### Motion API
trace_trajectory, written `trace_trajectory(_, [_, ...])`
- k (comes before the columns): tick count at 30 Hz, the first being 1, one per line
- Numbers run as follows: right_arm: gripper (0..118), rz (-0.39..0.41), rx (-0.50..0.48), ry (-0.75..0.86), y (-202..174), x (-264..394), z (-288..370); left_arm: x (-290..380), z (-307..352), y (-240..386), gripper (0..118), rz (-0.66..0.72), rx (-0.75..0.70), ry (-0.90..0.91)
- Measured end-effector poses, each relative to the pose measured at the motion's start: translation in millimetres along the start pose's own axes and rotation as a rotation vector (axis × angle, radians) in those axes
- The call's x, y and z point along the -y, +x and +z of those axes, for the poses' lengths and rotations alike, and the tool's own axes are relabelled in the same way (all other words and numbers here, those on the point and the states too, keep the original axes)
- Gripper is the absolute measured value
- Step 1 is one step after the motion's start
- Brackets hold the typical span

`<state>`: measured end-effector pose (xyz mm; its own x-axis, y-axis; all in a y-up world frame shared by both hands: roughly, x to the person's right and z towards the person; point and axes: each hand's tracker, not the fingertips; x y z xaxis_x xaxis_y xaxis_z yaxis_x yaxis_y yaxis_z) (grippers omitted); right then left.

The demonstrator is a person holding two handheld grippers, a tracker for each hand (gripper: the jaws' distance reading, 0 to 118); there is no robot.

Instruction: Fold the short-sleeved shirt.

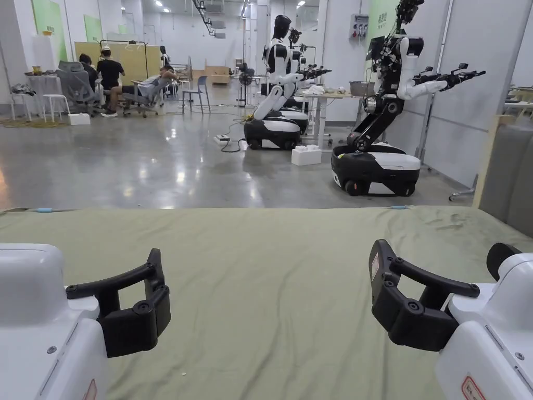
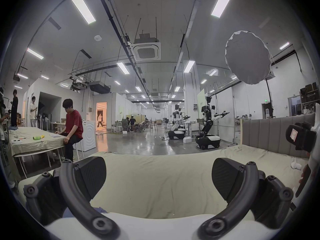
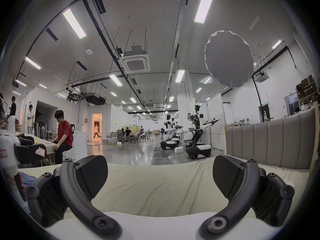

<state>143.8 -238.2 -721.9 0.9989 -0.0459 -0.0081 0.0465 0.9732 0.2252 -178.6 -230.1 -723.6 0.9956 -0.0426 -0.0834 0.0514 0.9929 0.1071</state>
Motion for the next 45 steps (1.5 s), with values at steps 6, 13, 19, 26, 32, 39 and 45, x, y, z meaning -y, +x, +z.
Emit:
trace_trajectory(6, [118, -0.009, -0.003, 0.019, 4, -2, 6, -3, 5, -5, 118, 0.005, -0.016, 0.035])
trace_trajectory(13, [118, -0.091, -0.027, -0.079, 9, -10, 7, -6, 8, -4, 118, 0.013, -0.013, 0.054])
trace_trajectory(19, [31, -0.077, -0.146, -0.141, 8, -12, 9, -6, 11, 3, 48, 0.011, 0.058, -0.016])
trace_trajectory(26, [2, -0.057, -0.144, -0.202, 6, -11, 8, 4, 1, 9, 0, -0.043, 0.02, -0.112])
trace_trajectory(32, [2, -0.125, -0.229, -0.206, -16, -1, -5, 0, 17, -23, 0, 0.087, 0.023, -0.144])
trace_trajectory(39, [2, -0.193, -0.589, -0.244, -125, 14, -38, -1, 110, -135, 0, 0.069, -0.35, -0.224])
trace_trajectory(45, [2, -0.261, -0.983, -0.372, -256, 40, -38, 15, 209, -222, 0, 0.136, -0.763, -0.338])
